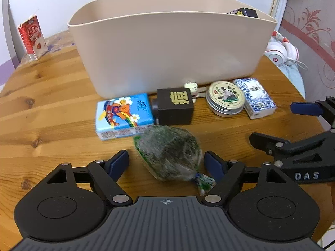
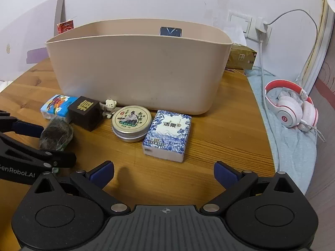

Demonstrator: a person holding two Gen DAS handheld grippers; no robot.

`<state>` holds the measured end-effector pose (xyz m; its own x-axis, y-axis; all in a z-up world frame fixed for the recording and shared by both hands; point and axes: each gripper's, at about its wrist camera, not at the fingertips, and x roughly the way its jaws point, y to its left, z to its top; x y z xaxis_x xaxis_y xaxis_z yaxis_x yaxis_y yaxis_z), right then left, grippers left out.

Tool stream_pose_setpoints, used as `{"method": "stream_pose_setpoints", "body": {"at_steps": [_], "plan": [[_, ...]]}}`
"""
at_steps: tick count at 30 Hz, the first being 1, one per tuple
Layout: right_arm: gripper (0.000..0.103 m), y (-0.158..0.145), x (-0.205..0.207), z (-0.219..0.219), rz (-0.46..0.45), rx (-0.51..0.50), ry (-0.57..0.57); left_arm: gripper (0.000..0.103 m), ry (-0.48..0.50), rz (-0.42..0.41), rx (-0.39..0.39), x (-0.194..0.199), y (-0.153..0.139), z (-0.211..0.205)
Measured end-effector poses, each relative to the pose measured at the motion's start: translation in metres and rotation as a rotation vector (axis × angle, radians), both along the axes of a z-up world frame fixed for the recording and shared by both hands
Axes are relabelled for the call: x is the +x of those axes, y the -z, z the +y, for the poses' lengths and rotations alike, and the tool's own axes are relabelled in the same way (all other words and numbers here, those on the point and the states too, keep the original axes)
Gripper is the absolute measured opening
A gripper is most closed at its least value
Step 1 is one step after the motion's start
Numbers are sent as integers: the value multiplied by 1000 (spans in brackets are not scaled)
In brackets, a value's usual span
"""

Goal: Organize objects
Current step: 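Grasp the green mesh bag with left tool while right tool grasps the blue-white tissue pack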

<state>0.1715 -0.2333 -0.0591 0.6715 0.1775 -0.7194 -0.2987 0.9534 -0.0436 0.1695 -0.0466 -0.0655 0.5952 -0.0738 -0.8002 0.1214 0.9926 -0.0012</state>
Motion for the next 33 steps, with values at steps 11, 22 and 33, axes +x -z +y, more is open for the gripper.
{"method": "stream_pose_setpoints", "body": {"at_steps": [11,22,33], "plan": [[78,8,21,8,-31,17,10,62,4,-28,-11,0,-2,6],[47,3,10,17,-31,-1,5,45,39,-36,-23,-11,-4,13],[46,-25,-31,12,-98,37,42,44,79,-85,-70,-34,-27,25]]}}
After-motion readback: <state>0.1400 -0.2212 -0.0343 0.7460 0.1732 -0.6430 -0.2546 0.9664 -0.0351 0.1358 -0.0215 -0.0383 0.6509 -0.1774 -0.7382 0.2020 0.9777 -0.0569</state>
